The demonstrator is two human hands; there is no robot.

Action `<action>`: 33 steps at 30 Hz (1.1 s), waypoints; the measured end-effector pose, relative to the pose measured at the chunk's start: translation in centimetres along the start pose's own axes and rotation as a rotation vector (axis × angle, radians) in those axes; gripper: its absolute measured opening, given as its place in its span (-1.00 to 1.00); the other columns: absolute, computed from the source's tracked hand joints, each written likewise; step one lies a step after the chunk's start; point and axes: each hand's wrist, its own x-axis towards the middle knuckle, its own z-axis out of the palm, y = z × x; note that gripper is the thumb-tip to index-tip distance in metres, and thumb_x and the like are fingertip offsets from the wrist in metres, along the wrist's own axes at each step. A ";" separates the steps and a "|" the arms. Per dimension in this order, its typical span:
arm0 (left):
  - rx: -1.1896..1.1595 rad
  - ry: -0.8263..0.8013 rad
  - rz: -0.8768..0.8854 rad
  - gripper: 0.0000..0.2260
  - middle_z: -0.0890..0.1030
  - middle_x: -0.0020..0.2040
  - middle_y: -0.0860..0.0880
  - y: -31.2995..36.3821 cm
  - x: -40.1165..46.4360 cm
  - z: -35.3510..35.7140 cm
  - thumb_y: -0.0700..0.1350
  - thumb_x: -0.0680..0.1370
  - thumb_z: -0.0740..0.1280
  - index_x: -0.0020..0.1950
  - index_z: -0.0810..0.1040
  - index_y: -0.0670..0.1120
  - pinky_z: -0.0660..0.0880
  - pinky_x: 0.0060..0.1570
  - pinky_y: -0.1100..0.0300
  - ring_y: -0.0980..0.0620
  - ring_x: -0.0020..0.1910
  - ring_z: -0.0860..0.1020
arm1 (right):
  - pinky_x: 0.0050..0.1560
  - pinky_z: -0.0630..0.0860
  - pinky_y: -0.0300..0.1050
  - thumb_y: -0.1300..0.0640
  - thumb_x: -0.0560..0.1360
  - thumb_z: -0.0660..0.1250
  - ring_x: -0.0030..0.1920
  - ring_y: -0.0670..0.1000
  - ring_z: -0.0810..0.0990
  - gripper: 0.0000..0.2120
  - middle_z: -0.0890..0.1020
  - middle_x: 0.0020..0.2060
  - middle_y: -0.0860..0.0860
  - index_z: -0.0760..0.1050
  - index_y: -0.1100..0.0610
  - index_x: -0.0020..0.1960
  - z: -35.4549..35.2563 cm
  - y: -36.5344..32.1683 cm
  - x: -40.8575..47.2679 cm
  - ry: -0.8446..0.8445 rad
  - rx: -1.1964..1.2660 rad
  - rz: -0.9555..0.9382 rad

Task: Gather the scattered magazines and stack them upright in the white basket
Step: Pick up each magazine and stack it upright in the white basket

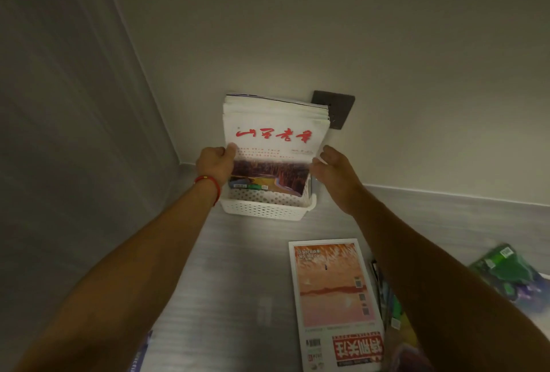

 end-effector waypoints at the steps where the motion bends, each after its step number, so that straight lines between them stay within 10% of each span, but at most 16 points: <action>1: -0.004 0.010 -0.003 -0.54 0.69 -0.03 -0.28 0.1 0.2 0.2 0.13 0.59 0.25 -0.05 0.68 -0.27 0.56 0.13 -0.09 -0.24 -0.01 0.64 | 0.06 0.63 0.02 0.18 0.54 0.30 0.14 0.07 0.60 -0.85 0.62 0.09 0.00 0.49 0.04 0.10 -0.4 0.2 -0.3 0.007 -0.029 -0.008; 5: -0.005 0.051 -0.050 -0.54 0.68 0.01 -0.30 0.7 1.3 0.5 0.13 0.54 0.27 0.00 0.67 -0.28 0.56 0.15 -0.10 -0.27 0.03 0.63 | 0.21 0.55 0.05 0.21 0.55 0.32 0.20 0.08 0.57 -0.70 0.59 0.20 0.09 0.49 0.09 0.28 -3.0 2.7 -2.3 0.012 -0.246 0.009; 9: -0.006 0.052 -0.077 -0.52 0.47 0.39 -0.27 0.6 0.4 0.9 -0.08 0.51 0.36 0.38 0.45 -0.27 0.38 0.40 -0.02 -0.23 0.37 0.46 | -0.11 0.53 -0.31 0.20 0.57 0.30 0.07 0.03 0.63 -0.72 0.61 0.12 0.04 0.55 0.04 0.26 -8.0 7.7 -6.7 0.023 -0.444 0.025; 15: 0.024 0.068 0.191 -0.74 0.62 0.06 -0.13 -1.3 -10.3 5.5 -0.35 0.44 0.31 0.11 0.60 -0.21 0.48 0.11 0.14 -0.11 0.05 0.58 | 0.04 0.45 -0.15 0.26 0.54 0.33 0.08 0.15 0.63 -0.83 0.65 0.06 0.16 0.61 0.20 0.10 -17.5 16.5 -16.0 0.097 -0.733 0.217; 28: 0.545 -0.759 0.545 -0.66 0.39 0.46 -0.06 -7.1 -34.6 21.4 -0.05 0.61 0.26 0.40 0.46 -0.01 0.28 0.45 0.06 -0.10 0.47 0.32 | 0.24 0.53 0.03 0.02 0.51 0.34 0.41 0.08 0.39 -0.39 0.27 0.51 0.04 0.22 0.01 0.51 -27.1 24.9 -28.7 0.049 -0.940 0.448; 33: 0.755 -0.880 0.562 -0.44 0.13 0.60 -0.02 -8.7 -36.5 22.8 -0.19 0.52 0.29 0.50 0.32 0.10 0.12 0.53 0.07 -0.11 0.57 0.14 | 0.05 0.61 0.12 -0.02 0.48 0.28 0.11 0.08 0.58 -0.47 0.50 0.24 0.02 0.20 -0.07 0.41 -27.8 26.2 -29.4 0.200 -0.829 0.515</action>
